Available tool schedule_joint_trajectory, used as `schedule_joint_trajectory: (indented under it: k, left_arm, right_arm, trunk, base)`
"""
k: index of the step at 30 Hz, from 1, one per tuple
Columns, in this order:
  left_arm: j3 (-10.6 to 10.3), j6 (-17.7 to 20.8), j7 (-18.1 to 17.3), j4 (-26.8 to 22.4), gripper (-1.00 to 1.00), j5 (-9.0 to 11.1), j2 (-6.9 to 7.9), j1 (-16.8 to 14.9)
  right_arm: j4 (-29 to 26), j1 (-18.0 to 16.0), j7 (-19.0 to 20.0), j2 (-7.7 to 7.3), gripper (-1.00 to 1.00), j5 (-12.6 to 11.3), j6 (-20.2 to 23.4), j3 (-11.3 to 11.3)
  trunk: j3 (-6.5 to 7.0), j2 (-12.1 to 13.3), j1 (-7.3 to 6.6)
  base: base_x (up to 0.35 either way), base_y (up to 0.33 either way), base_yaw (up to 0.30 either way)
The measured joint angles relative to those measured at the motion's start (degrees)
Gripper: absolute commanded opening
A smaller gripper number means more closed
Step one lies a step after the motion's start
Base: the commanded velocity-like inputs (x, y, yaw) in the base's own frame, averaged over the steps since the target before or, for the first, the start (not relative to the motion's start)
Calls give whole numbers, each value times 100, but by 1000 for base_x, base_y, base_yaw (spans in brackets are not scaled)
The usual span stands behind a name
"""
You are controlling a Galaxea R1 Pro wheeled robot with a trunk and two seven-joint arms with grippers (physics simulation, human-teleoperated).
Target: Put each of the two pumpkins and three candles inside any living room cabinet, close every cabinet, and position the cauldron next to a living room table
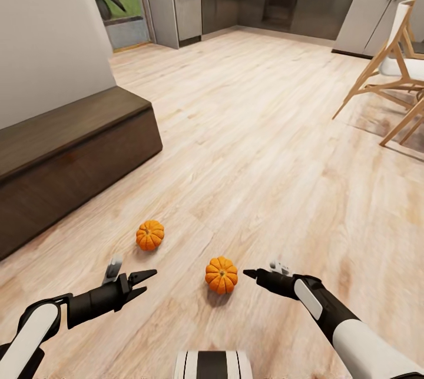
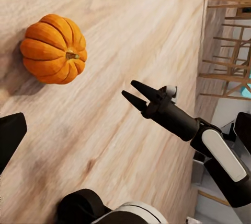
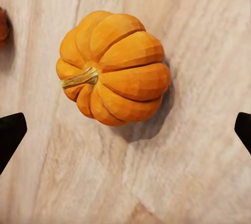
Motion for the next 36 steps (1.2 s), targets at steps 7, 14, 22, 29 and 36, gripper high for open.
schedule_joint_trajectory:
  k: [7, 14, 22, 29, 36]
  left_arm:
    - [-26, 0, -1, 0, 100, 0, -10, 0]
    - [-37, 0, -6, -4, 100, 0, -17, 0]
    - [-38, 0, -8, -3, 100, 3, -18, 0]
    - [-45, 0, -8, -8, 100, 9, -25, 0]
    - [-69, 0, -8, -11, 100, 1, -35, 0]
  right_arm:
    - [5, 0, 31, -6, 100, -4, -15, -15]
    - [2, 0, 47, 0, 100, -28, -51, -36]
    - [4, 0, 392, -30, 100, -303, -156, -57]
    - [4, 0, 436, -38, 100, -402, -160, -57]
    - [4, 0, 431, -44, 100, -409, -163, -57]
  trunk:
    - [-155, -9, 18]
    - [-310, -19, 36]
    - [-444, -27, 51]
    - [-444, -27, 51]
    - [-444, -27, 48]
  base:
    - [0, 0, 0]
    - [0, 0, 0]
    - [0, 0, 0]
    - [0, 0, 0]
    - [189, 0, 0]
